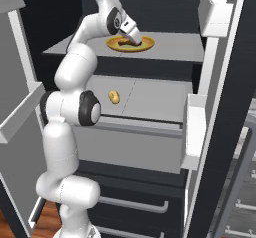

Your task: Transport the chicken drumstick from the fridge to the microwave and turn on the microwave.

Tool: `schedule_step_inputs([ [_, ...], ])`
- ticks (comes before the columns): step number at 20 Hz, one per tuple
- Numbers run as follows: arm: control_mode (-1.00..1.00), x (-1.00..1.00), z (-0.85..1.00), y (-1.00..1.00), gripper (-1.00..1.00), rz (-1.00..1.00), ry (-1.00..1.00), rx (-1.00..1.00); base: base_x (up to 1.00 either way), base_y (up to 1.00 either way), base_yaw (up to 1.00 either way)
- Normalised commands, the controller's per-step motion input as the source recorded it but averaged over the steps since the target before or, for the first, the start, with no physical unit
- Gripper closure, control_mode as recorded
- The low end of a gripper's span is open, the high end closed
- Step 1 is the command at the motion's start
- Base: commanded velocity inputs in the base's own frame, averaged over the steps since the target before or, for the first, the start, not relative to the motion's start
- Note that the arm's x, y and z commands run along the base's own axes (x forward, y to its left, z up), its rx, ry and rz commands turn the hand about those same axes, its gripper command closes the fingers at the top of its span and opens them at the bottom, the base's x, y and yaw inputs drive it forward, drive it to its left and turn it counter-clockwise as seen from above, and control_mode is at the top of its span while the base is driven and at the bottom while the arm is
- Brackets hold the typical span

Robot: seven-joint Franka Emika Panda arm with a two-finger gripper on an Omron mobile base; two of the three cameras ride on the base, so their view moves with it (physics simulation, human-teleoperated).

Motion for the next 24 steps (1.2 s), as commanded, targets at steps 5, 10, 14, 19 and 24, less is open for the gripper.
schedule_step_inputs([
  [5, -1.0, 0.1, -0.05, -0.06, -1.0, -0.02, 0.0, 0.0, 0.0, 0.0, 0.0],
  [10, -1.0, 0.01, -0.13, 0.0, -1.0, -0.02, 0.0, 0.0, 0.0, 0.0, 0.0],
  [14, -1.0, 0.0, -0.15, 0.0, -1.0, -0.03, 0.0, 0.0, 0.0, 0.0, 0.0],
  [19, -1.0, 0.0, -0.15, 0.0, -1.0, -0.03, 0.0, 0.0, 0.0, 0.0, 0.0],
  [24, -1.0, 0.0, -0.11, 0.0, -1.0, -0.02, 0.0, 0.0, 0.0, 0.0, 0.0],
])
